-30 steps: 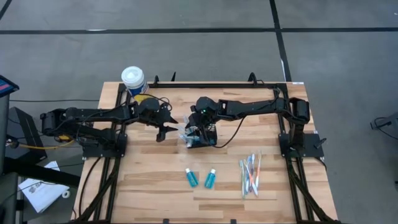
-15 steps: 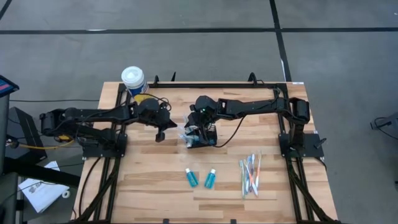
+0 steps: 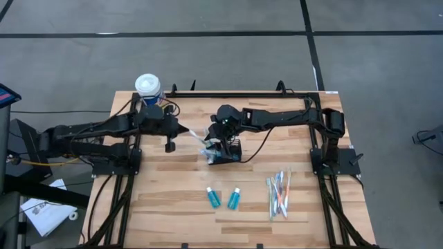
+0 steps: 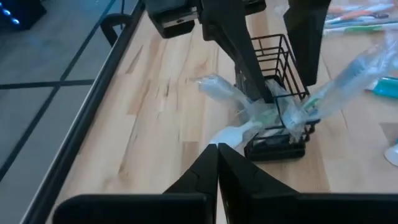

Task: Pick & Place toothbrushing station
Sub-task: Adjust toothbrushes inside the mesh

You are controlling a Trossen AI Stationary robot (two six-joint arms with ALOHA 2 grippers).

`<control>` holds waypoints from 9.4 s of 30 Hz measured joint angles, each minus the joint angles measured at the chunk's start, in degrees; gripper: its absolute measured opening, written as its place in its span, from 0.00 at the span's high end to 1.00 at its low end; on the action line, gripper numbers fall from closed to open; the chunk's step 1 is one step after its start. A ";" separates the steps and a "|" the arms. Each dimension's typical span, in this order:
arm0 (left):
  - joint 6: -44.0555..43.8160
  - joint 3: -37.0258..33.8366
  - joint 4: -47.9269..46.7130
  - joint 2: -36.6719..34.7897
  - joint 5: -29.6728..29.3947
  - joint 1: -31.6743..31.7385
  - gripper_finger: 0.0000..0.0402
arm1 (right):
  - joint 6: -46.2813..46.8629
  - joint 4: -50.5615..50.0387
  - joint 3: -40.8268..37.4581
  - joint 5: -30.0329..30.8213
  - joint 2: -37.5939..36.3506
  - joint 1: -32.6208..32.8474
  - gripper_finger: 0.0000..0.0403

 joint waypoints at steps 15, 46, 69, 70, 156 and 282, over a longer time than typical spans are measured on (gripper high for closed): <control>2.89 5.37 -7.73 -1.01 -7.83 0.02 1.00 | -1.20 -2.00 2.29 0.01 0.00 0.07 0.57; 5.60 15.57 -16.05 8.92 -8.84 -0.76 1.00 | -3.64 -3.70 2.29 -0.04 0.00 0.12 0.56; 11.60 29.17 -22.75 18.84 -9.19 -1.01 1.00 | -6.26 -4.51 2.29 -0.43 0.00 0.49 0.57; 11.59 29.23 -22.81 19.32 -9.32 -1.01 1.00 | -6.26 -4.51 2.29 -0.44 0.00 0.53 0.57; 14.88 38.99 -31.27 24.80 -10.91 0.62 0.50 | -6.46 -7.53 4.60 -0.26 0.00 2.54 0.56; 1.45 17.68 -8.34 18.70 -11.35 -4.96 0.53 | -3.24 -8.75 7.64 3.09 6.77 2.14 0.97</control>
